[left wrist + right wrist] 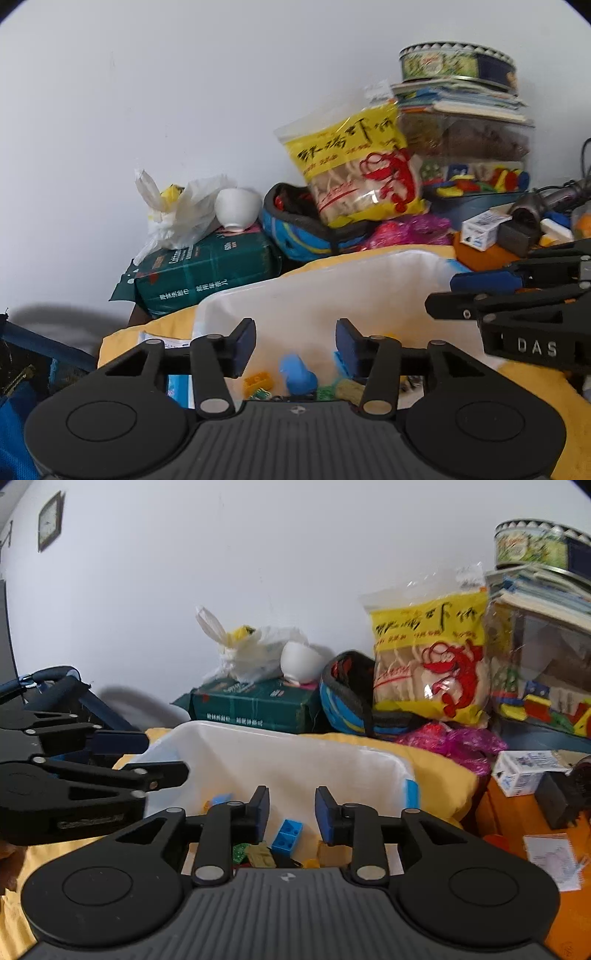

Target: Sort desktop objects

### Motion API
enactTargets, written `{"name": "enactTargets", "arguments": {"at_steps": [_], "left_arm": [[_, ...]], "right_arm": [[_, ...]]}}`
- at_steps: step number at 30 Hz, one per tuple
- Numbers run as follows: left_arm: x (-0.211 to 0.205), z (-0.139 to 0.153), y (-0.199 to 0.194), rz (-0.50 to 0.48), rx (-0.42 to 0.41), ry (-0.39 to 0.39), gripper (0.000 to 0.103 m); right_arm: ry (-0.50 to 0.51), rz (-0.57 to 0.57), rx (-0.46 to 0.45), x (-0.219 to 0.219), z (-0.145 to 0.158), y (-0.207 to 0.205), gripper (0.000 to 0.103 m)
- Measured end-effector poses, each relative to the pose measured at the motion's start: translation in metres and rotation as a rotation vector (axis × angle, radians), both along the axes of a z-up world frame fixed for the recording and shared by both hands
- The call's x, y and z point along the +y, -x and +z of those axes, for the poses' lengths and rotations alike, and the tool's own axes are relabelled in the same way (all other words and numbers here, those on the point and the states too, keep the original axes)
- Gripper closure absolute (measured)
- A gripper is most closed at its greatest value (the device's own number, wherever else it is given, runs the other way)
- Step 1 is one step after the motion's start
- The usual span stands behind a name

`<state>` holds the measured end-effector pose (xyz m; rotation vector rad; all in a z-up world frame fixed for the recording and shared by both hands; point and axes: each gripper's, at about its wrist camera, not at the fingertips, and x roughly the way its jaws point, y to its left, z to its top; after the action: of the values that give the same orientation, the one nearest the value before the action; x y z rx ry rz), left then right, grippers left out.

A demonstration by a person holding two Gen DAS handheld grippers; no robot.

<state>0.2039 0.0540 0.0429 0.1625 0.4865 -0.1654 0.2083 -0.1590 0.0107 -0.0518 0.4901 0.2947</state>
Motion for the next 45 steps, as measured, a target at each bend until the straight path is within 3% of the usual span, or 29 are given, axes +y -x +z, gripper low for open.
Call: {"name": "enactTargets", "arguments": {"at_steps": [4,6,9,12,16,20,28,31,36,41,45], "left_arm": [[-0.005,0.005,0.036,-0.051,-0.028,0.035,0.046],[-0.011,0.003,0.055,-0.080,-0.030,0.043,0.039],[-0.020,-0.008,0.076,-0.103,0.010,0.052,0.039],[-0.029,-0.028,0.089,-0.136,0.085,0.106,0.039],[-0.045,-0.054,0.103,-0.177,0.174,0.101,0.039],[-0.055,-0.074,0.113,-0.198,0.223,0.080,0.039],[-0.050,-0.087,0.106,-0.150,0.247,0.059,0.039],[-0.050,-0.091,0.098,-0.147,0.257,0.058,0.039],[-0.061,-0.101,0.080,-0.208,0.248,0.001,0.039],[-0.075,-0.115,0.054,-0.293,0.236,-0.056,0.039],[-0.083,-0.123,0.035,-0.341,0.261,-0.042,0.041]], "right_arm": [[-0.027,0.012,-0.034,-0.020,0.003,0.031,0.068],[-0.024,0.003,-0.041,-0.028,0.001,0.047,0.057],[0.032,0.023,-0.049,-0.033,-0.008,0.072,0.057],[0.073,0.044,0.013,-0.037,-0.027,0.092,0.056],[0.103,0.027,0.147,-0.042,-0.066,0.103,0.056],[0.097,0.034,0.227,-0.041,-0.089,0.101,0.056],[0.128,0.061,0.310,-0.020,-0.120,0.073,0.064],[0.083,0.050,0.351,-0.025,-0.124,0.072,0.081],[0.121,0.051,0.329,-0.031,-0.118,0.093,0.081],[0.094,0.044,0.363,-0.039,-0.122,0.109,0.081],[0.079,0.029,0.361,-0.040,-0.123,0.113,0.081]]}}
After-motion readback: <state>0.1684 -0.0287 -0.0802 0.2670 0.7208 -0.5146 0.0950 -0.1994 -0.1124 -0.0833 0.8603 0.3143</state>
